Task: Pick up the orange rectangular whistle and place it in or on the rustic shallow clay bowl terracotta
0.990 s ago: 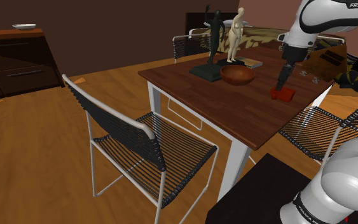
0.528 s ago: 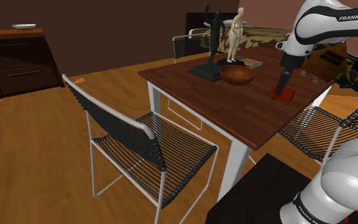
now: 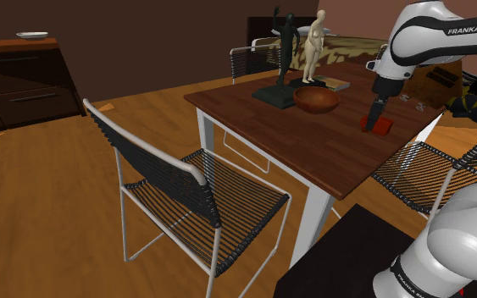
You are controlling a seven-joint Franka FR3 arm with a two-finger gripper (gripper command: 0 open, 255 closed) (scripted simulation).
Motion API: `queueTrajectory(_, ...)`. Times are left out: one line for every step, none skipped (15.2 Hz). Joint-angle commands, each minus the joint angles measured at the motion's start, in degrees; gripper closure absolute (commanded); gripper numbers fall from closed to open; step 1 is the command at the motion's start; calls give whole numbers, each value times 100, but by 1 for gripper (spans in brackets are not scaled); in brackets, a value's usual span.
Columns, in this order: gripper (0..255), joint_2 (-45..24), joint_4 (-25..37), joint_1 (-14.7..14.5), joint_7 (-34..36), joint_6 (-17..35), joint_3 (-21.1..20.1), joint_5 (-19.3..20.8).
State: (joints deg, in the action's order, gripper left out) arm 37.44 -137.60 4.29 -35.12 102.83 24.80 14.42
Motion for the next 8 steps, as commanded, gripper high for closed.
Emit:
queueTrajectory(0, 0, 0, 0, 0, 0, 0, 0)
queueTrajectory(255, 0, 0, 0, 0, 0, 0, 0)
queueTrajectory(255, 0, 0, 0, 0, 0, 0, 0)
queueTrajectory(255, 0, 0, 0, 0, 0, 0, 0)
queueTrajectory(255, 0, 0, 0, 0, 0, 0, 0)
queueTrajectory(255, 0, 0, 0, 0, 0, 0, 0)
queueTrajectory(255, 0, 0, 0, 0, 0, 0, 0)
queueTrajectory(255, 0, 0, 0, 0, 0, 0, 0)
